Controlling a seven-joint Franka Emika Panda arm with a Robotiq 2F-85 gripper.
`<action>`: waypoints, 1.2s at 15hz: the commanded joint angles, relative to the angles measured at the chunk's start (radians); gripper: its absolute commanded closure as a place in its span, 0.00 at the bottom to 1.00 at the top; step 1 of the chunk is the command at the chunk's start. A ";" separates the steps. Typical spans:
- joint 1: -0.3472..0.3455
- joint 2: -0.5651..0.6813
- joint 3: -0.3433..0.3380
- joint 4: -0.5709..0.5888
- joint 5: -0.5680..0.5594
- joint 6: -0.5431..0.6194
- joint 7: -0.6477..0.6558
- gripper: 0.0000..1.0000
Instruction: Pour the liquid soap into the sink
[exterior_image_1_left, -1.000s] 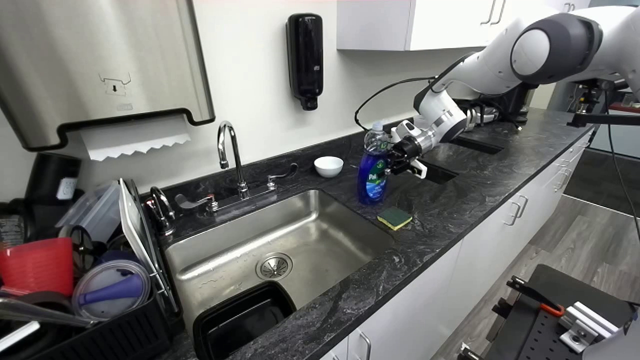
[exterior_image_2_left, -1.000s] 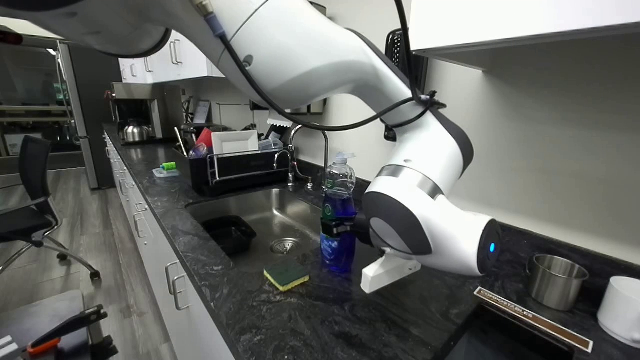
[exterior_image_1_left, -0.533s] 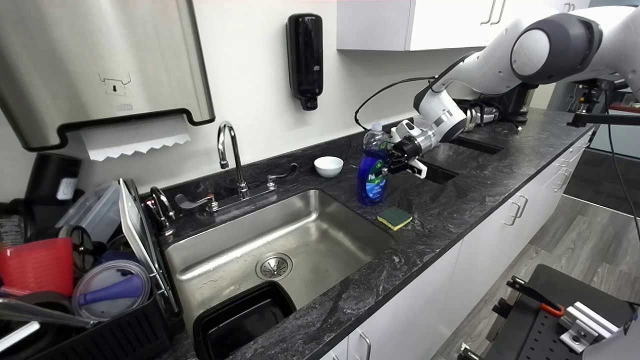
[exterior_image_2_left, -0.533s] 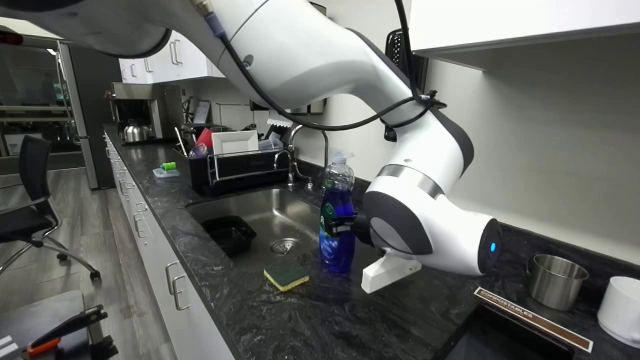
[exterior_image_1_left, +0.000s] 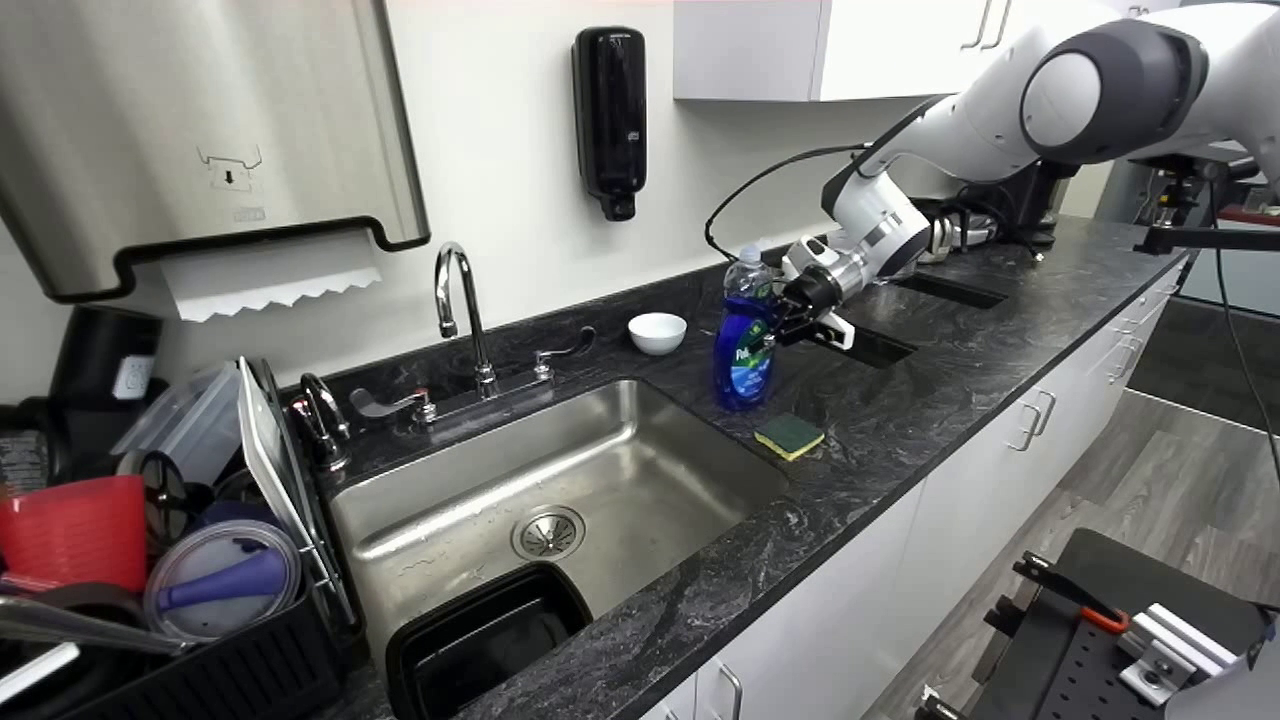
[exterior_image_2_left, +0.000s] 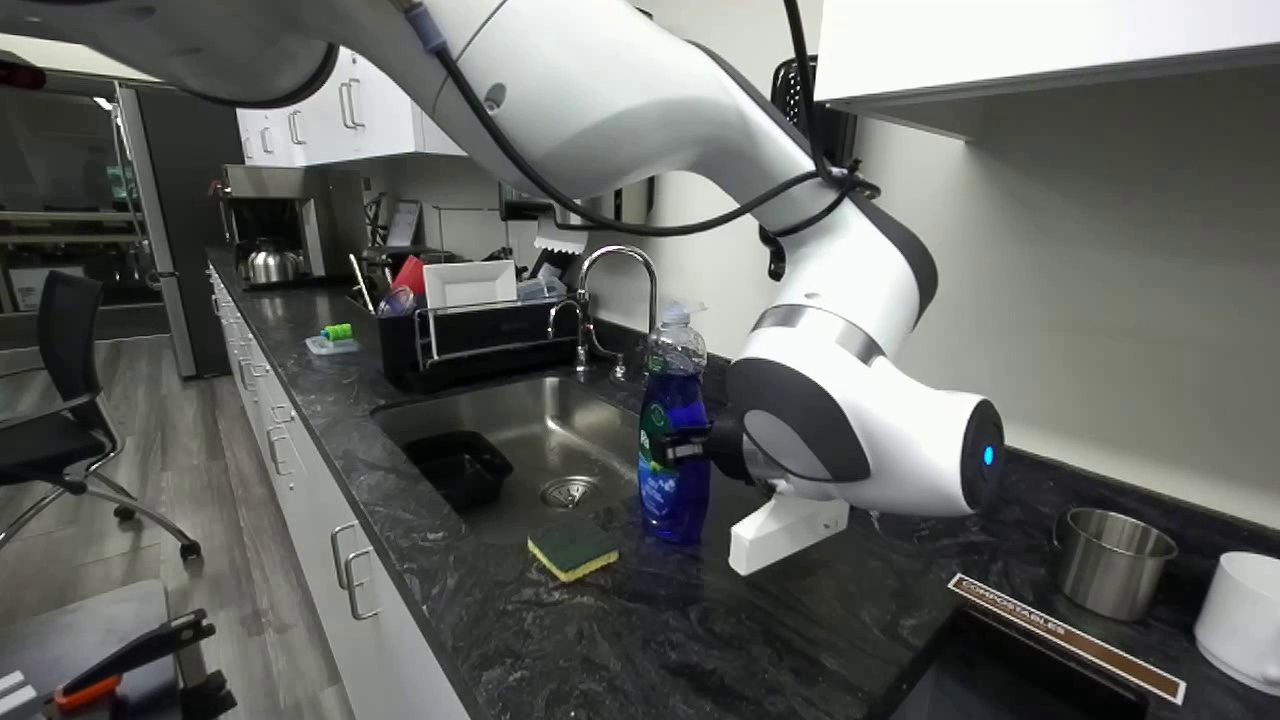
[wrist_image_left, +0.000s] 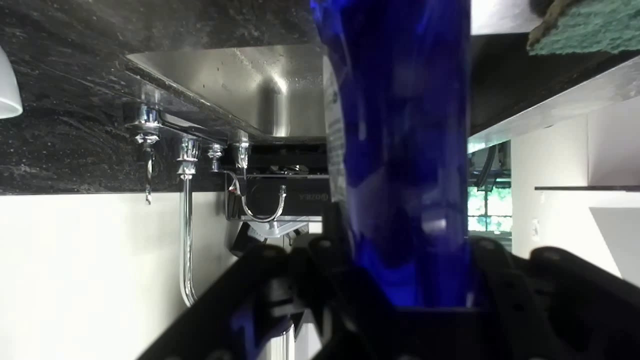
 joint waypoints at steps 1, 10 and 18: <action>0.059 -0.047 -0.031 -0.020 -0.080 0.086 0.030 0.80; 0.107 -0.101 -0.003 -0.036 -0.204 0.180 0.067 0.80; 0.142 -0.160 0.005 -0.051 -0.334 0.272 0.153 0.80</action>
